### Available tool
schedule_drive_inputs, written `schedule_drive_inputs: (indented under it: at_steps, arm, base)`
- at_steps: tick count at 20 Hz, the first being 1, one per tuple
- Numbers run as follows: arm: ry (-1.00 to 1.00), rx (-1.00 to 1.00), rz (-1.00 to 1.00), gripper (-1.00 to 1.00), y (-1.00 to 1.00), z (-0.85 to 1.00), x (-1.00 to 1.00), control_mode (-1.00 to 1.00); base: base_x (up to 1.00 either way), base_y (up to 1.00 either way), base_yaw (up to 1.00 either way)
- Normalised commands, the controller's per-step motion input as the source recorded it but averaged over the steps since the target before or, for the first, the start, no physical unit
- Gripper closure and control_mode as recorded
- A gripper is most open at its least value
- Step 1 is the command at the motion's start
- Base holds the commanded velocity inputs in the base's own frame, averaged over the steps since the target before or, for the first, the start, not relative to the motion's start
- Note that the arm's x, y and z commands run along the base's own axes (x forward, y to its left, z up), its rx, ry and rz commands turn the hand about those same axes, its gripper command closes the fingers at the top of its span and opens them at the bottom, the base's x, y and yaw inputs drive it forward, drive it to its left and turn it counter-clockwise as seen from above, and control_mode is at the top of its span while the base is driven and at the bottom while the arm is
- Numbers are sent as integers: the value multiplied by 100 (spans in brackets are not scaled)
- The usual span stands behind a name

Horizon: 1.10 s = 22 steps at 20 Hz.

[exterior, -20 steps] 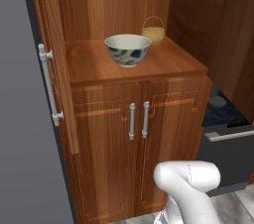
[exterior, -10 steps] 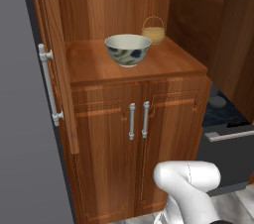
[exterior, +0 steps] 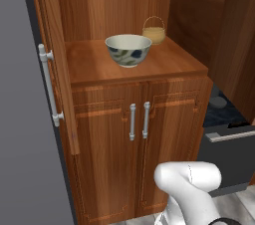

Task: Pick the mug and place it in the sink. Pick the bowl and place it in the open cabinet and then close the cabinet.

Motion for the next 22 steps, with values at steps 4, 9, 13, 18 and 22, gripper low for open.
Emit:
schedule_drive_inputs:
  at_steps: [4,9,13,18,22]
  arm:
    - [-2,-6,9,-100,13,-4,31,-100]
    - [-7,-9,9,-100,77,-9,2,-100]
    - [-5,-7,3,-100,100,-25,5,-100]
    - [-2,-4,0,-100,78,-11,35,-100]
    - [0,-1,0,-100,25,0,87,-100]
  base:
    - [0,0,0]
    - [0,0,0]
    - [0,0,0]
    - [0,0,0]
    - [0,0,0]
